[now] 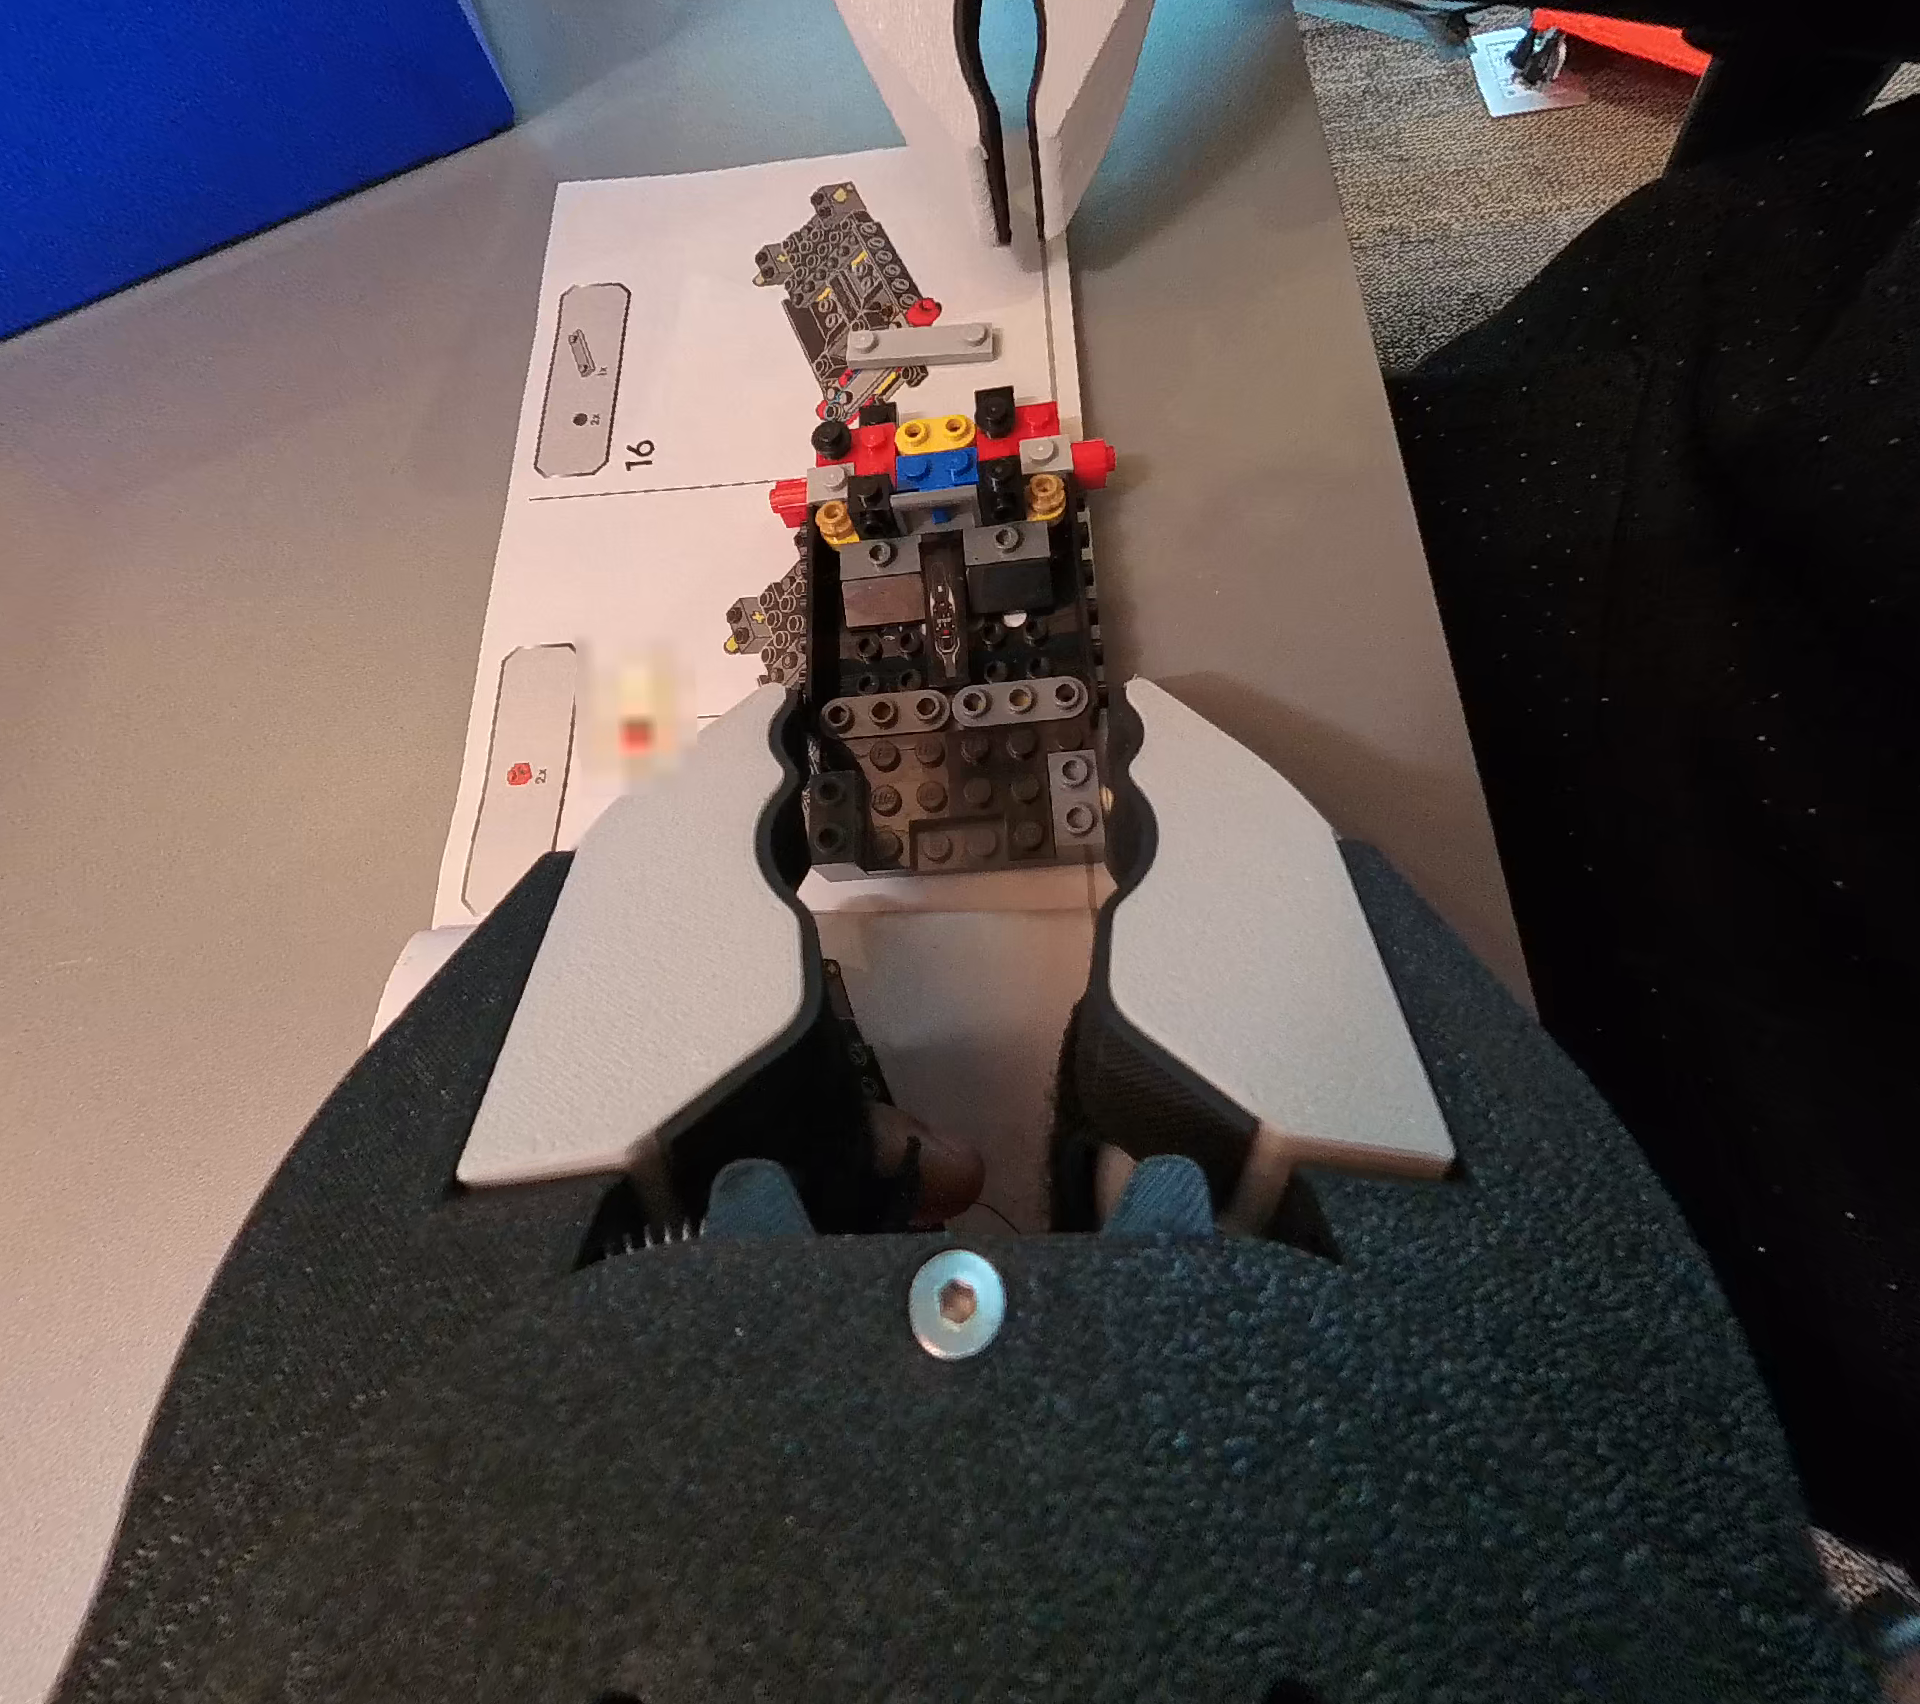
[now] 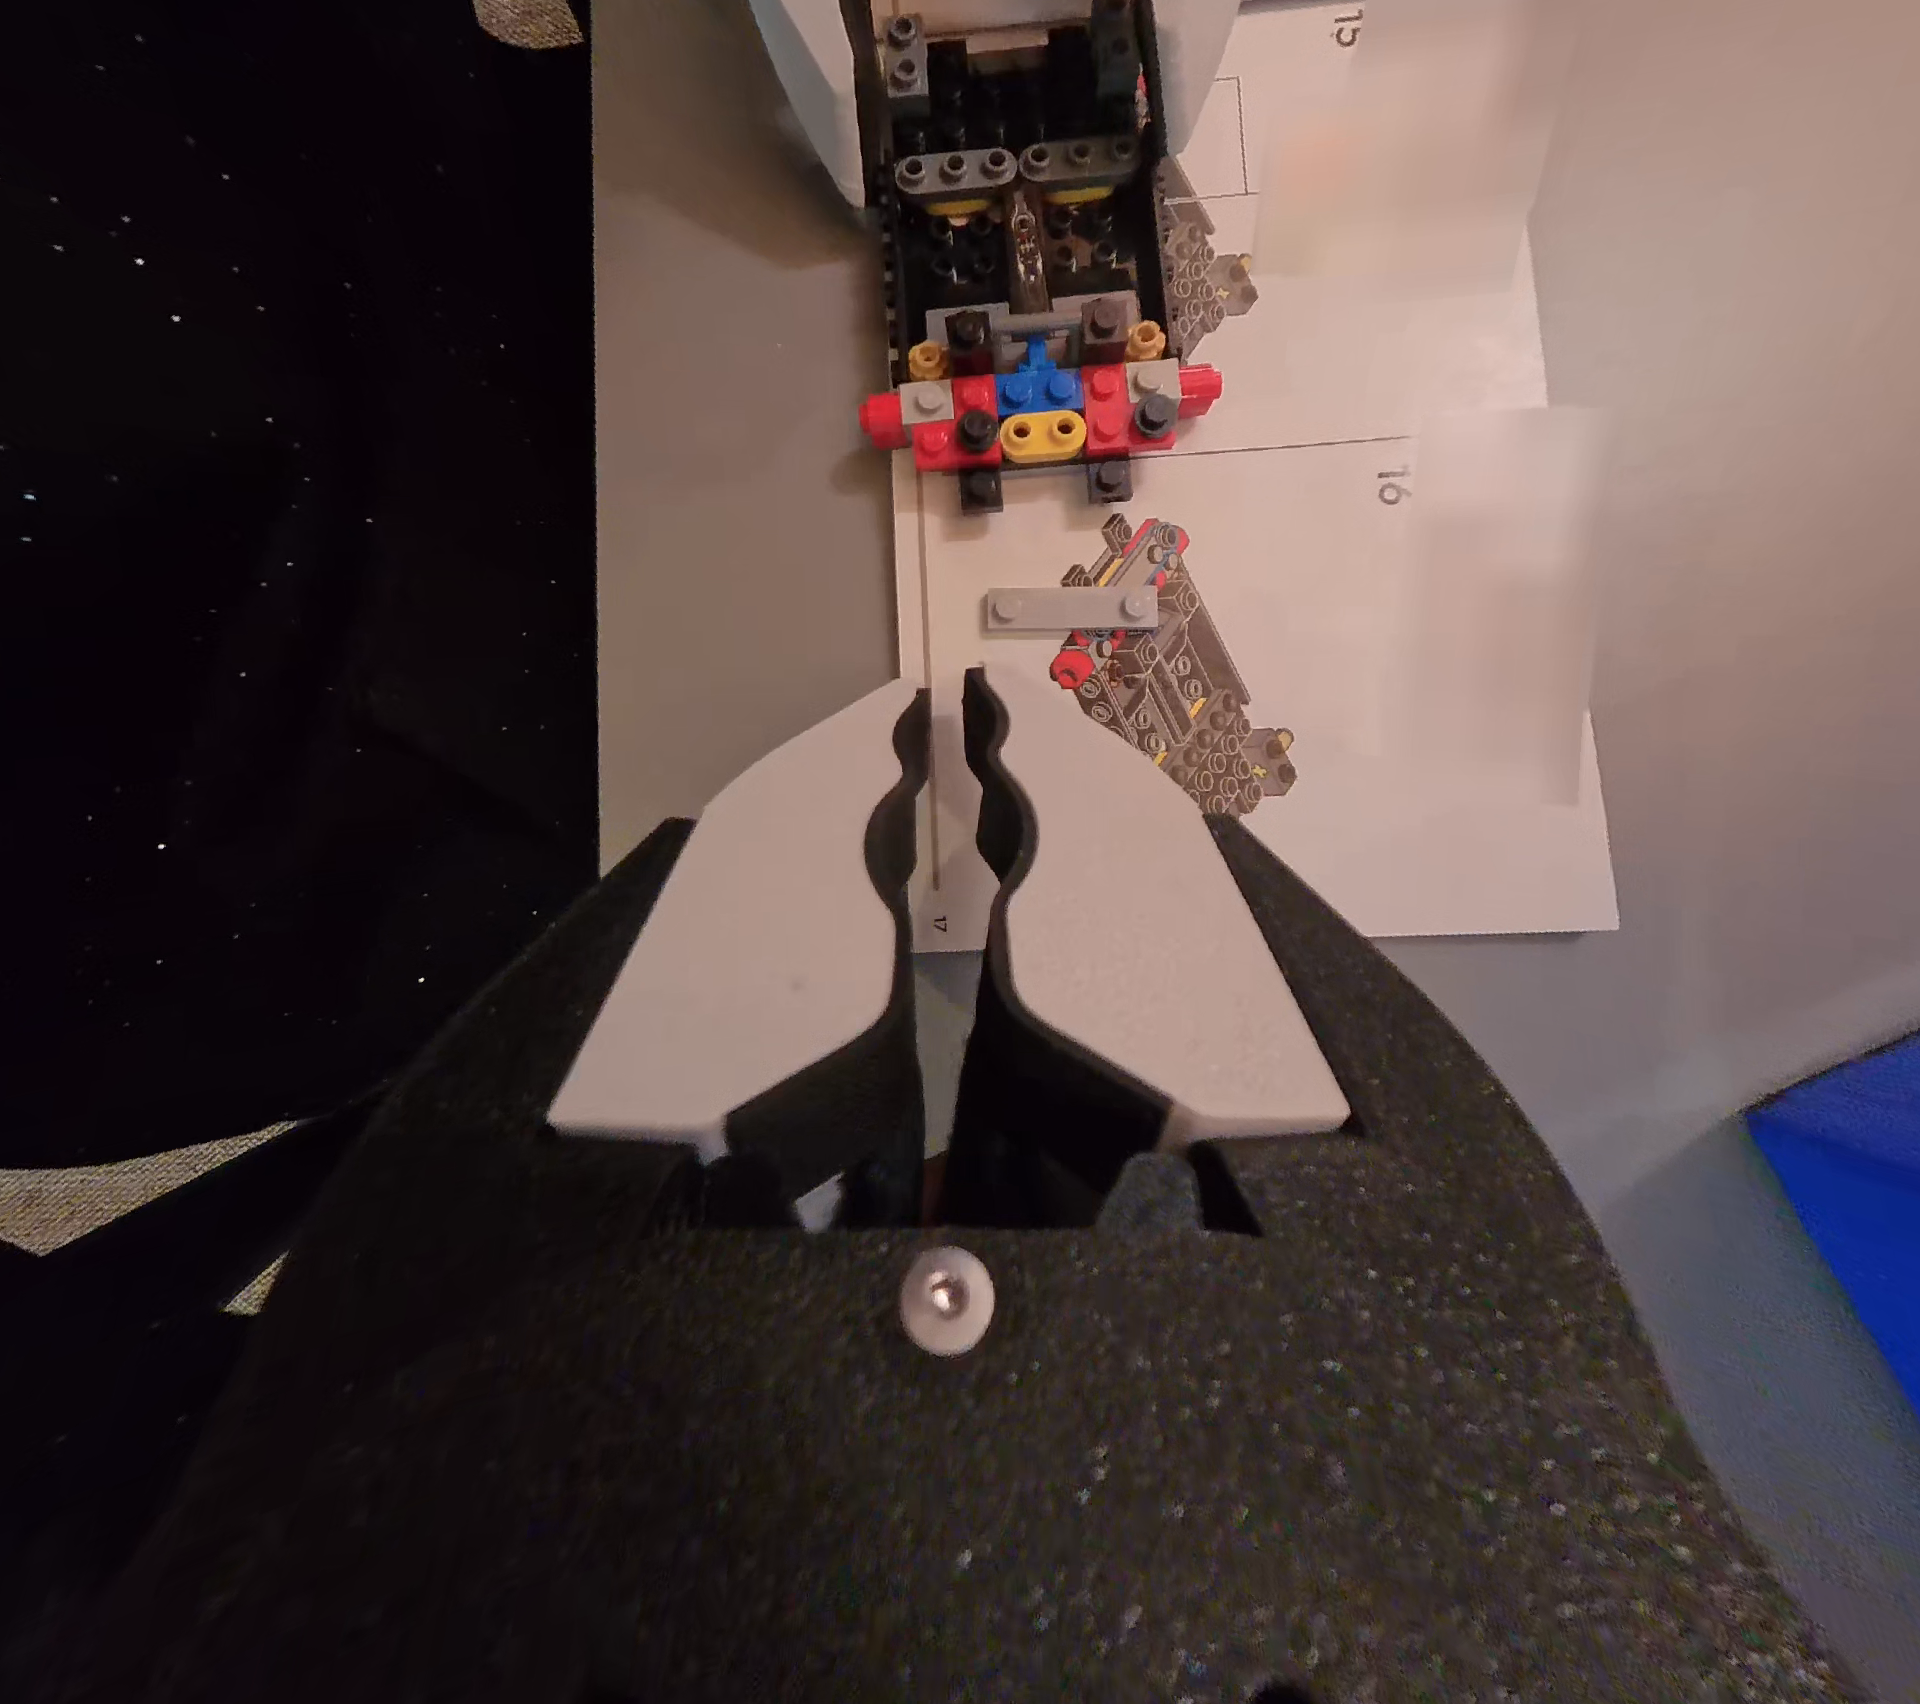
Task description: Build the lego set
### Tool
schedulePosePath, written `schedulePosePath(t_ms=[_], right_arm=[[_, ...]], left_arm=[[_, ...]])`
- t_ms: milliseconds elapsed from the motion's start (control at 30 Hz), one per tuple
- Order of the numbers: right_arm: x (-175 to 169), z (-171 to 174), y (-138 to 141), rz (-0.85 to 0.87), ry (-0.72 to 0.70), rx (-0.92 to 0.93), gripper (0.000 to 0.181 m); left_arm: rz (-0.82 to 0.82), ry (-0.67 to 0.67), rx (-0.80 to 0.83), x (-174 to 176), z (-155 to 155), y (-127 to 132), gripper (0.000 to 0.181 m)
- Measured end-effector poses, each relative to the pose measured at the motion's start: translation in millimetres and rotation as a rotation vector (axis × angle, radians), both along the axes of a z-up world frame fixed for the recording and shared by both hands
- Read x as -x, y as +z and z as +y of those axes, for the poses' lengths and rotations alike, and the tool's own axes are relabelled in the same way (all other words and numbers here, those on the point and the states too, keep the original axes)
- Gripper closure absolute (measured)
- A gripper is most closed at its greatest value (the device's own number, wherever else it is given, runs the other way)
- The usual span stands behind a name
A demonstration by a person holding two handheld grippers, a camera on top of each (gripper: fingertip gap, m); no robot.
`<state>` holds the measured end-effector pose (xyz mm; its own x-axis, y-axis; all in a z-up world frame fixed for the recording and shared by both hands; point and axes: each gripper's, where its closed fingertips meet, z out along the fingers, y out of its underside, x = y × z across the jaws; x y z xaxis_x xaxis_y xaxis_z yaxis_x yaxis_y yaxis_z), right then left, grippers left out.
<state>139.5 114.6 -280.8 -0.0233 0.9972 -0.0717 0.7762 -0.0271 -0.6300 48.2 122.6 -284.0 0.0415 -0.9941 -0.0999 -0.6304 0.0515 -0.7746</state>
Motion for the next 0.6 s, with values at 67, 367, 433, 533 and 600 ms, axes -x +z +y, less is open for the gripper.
schedulePosePath(t_ms=[67,367,433,533,600], right_arm=[[0,0,-1,-0.005,0.001,0.004,0.175],[5,3,1,0.016,-0.012,-0.015,0.170],[7,2,1,0.022,-0.005,-0.018,0.170],[12,1,4,0.047,0.006,-0.026,0.170],[18,1,8,0.080,0.010,-0.039,0.170]], left_arm=[[0.000,0.000,0.000,0,0,0,0.126],[0.001,0.000,-0.001,0,0,-1,0.127],[0.001,0.000,0.000,0,0,-1,0.126],[0.001,0.000,-0.001,0,0,-1,0.126],[0.001,-0.004,0.000,0,0,-1,0.126]])
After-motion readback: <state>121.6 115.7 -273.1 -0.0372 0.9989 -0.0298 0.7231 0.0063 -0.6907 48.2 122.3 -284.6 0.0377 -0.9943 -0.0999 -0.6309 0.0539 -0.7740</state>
